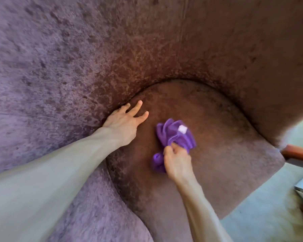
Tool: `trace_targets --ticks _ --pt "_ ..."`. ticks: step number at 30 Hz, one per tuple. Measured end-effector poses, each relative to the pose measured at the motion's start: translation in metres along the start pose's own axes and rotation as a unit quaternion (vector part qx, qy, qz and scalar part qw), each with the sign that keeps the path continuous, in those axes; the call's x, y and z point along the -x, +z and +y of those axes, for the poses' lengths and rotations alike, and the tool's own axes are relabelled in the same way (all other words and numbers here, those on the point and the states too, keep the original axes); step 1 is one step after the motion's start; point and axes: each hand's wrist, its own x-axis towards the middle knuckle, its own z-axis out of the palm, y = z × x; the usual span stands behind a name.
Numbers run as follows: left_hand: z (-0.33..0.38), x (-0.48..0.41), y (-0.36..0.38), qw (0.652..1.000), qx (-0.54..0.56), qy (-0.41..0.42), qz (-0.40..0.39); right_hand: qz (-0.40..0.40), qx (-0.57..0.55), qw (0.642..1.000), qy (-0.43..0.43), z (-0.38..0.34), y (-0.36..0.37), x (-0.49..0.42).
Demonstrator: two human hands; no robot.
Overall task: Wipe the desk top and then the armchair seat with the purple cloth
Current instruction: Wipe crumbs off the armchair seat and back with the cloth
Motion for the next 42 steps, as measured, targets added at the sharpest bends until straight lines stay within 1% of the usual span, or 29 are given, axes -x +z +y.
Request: trace_targets --ticks 1,2,3,5,6,7,9,11,14,15,18,19,20,23,25,27,30,32,34,35,37,39,41,42 --pt "-0.001 0.0 -0.001 1.0 0.0 -0.002 -0.005 -0.026 0.024 0.999 -0.016 0.005 0.008 0.012" --pt "-0.002 -0.001 -0.001 1.0 0.002 -0.003 -0.011 -0.03 0.039 0.998 -0.04 0.008 0.011 0.022" --pt "-0.003 -0.002 -0.003 1.0 0.004 -0.001 -0.016 -0.006 0.05 0.996 -0.068 0.01 0.012 0.025" --pt "-0.006 -0.004 -0.004 1.0 0.007 0.009 -0.018 0.083 0.065 0.988 -0.116 0.003 0.009 0.021" --pt "-0.008 -0.004 -0.004 1.0 0.008 0.013 -0.015 0.106 0.075 0.983 -0.13 -0.004 0.009 0.017" --pt "-0.009 -0.004 -0.003 1.0 0.008 0.016 -0.011 0.096 0.095 0.982 -0.132 -0.012 0.013 0.012" --pt "-0.011 -0.003 0.001 1.0 0.007 0.02 -0.002 0.029 0.155 0.981 -0.115 -0.02 0.029 0.01" --pt "-0.01 -0.004 0.003 1.0 0.006 0.019 -0.001 -0.027 0.184 0.977 -0.102 -0.017 0.04 0.017" --pt "-0.008 0.004 0.004 1.0 0.007 0.019 0.013 -0.099 0.208 0.964 -0.128 -0.008 0.032 0.028" --pt "-0.007 0.007 0.005 0.999 0.015 0.021 0.029 -0.087 0.213 0.962 -0.145 -0.007 0.024 0.026" --pt "-0.004 0.021 0.014 0.997 0.029 0.04 0.064 0.057 0.164 0.966 -0.192 -0.016 0.005 0.009" --pt "-0.005 0.026 0.016 0.997 0.032 0.048 0.059 0.074 0.146 0.967 -0.195 -0.018 0.004 0.004" --pt "-0.005 0.028 0.018 0.997 0.036 0.052 0.047 0.059 0.148 0.968 -0.195 -0.019 0.006 0.002" --pt "-0.007 0.025 0.019 0.998 0.039 0.055 0.018 -0.042 0.224 0.96 -0.162 -0.002 0.023 0.012" --pt "-0.009 0.021 0.019 0.998 0.043 0.051 -0.001 -0.078 0.269 0.95 -0.138 0.012 0.028 0.024" --pt "-0.01 0.021 0.019 0.997 0.051 0.051 -0.022 -0.083 0.309 0.934 -0.158 0.016 0.028 0.028" --pt "-0.012 0.018 0.018 0.996 0.061 0.05 -0.03 -0.019 0.286 0.931 -0.225 0.008 0.022 0.022" --pt "-0.013 0.019 0.016 0.996 0.059 0.051 -0.037 -0.035 0.292 0.932 -0.214 0.007 0.022 0.02" --pt "-0.011 0.02 0.015 0.996 0.058 0.051 -0.038 -0.071 0.322 0.928 -0.174 0.012 0.021 0.022" --pt "-0.009 0.019 0.015 0.997 0.062 0.043 -0.033 -0.078 0.329 0.927 -0.162 0.016 0.019 0.022" --pt "-0.001 0.022 0.013 0.997 0.069 0.019 -0.005 -0.06 0.325 0.93 -0.159 0.02 0.01 0.023" --pt "0.011 0.024 0.01 0.995 0.067 0.024 0.068 0.001 0.291 0.941 -0.173 0.019 -0.002 0.024" --pt "0.024 0.024 0.007 0.985 0.052 0.064 0.151 0.081 0.24 0.945 -0.208 0.015 -0.017 0.017" --pt "0.031 0.022 0.007 0.978 0.054 0.089 0.179 0.109 0.239 0.94 -0.22 0.013 -0.025 0.011"
